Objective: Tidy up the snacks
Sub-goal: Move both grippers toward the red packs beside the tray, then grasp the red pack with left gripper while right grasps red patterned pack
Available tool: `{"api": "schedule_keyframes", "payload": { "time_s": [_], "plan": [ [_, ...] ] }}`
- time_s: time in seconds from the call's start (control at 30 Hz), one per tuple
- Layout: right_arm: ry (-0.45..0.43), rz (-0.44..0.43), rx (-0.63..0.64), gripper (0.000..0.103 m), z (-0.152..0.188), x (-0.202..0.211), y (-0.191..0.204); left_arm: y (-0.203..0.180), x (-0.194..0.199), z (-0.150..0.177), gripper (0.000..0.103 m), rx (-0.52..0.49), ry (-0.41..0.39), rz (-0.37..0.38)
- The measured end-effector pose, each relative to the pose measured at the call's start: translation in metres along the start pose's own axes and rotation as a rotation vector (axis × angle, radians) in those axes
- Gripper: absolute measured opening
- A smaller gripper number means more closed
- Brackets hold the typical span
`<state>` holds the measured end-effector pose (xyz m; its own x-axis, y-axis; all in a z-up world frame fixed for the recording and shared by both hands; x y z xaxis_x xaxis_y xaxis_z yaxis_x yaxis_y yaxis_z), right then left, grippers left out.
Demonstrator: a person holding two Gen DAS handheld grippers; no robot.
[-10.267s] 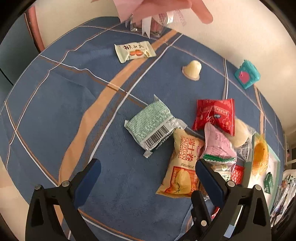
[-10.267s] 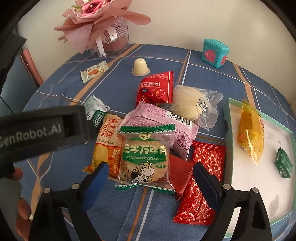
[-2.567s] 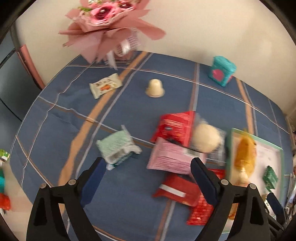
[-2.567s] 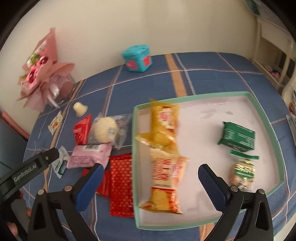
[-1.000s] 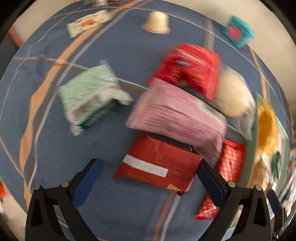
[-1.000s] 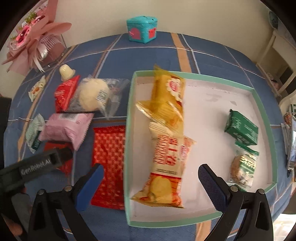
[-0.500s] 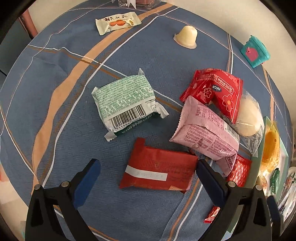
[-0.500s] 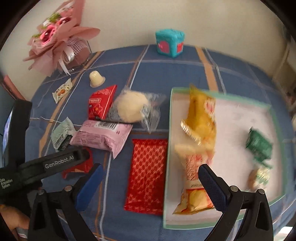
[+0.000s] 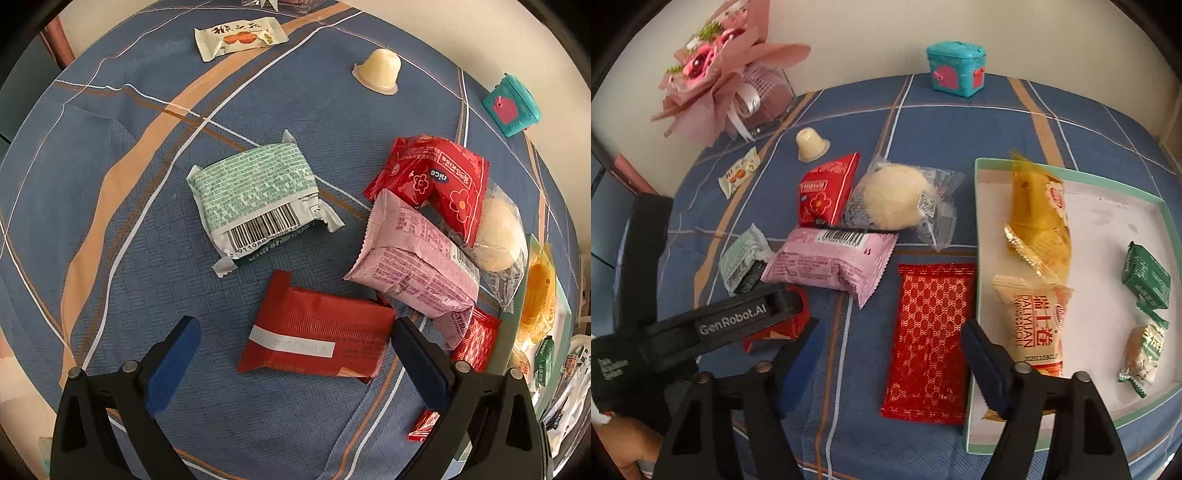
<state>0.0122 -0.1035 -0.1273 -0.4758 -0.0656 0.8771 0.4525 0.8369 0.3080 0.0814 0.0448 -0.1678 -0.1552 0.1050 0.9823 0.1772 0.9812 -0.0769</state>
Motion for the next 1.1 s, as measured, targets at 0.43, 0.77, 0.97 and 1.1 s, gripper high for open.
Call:
{"api": "schedule_keyframes", "payload": {
  "time_s": [0.43, 0.77, 0.97, 1.1],
  "plan": [
    [0.021, 0.204, 0.08, 0.054, 0.007, -0.028, -0.007, 0.008, -0.01, 0.003, 0.102, 0.014, 0.013, 0.035],
    [0.044, 0.211, 0.103, 0.054, 0.012, -0.038, 0.001, 0.009, -0.017, 0.006, 0.102, 0.017, 0.021, 0.042],
    [0.066, 0.148, 0.065, 0.054, 0.012, -0.038, 0.002, 0.008, -0.022, 0.006, 0.102, 0.018, 0.022, 0.042],
    [0.091, 0.079, 0.05, 0.054, 0.011, -0.035, 0.01, 0.008, -0.025, 0.006, 0.102, 0.018, 0.022, 0.044]
  ]
}}
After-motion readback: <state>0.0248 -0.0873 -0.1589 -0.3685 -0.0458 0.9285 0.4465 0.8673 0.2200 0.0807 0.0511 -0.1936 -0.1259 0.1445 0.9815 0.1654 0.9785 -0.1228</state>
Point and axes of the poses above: each gripper's, at about its wrist camera, not at the fingertips, and x roughly against the way its jaws point, y to its left, z to its underside, the point moved 8 cm from there along -x, roughly the way its jaws point, and after that the axes turned 13 degrees about -x, right-handed, at the moved point
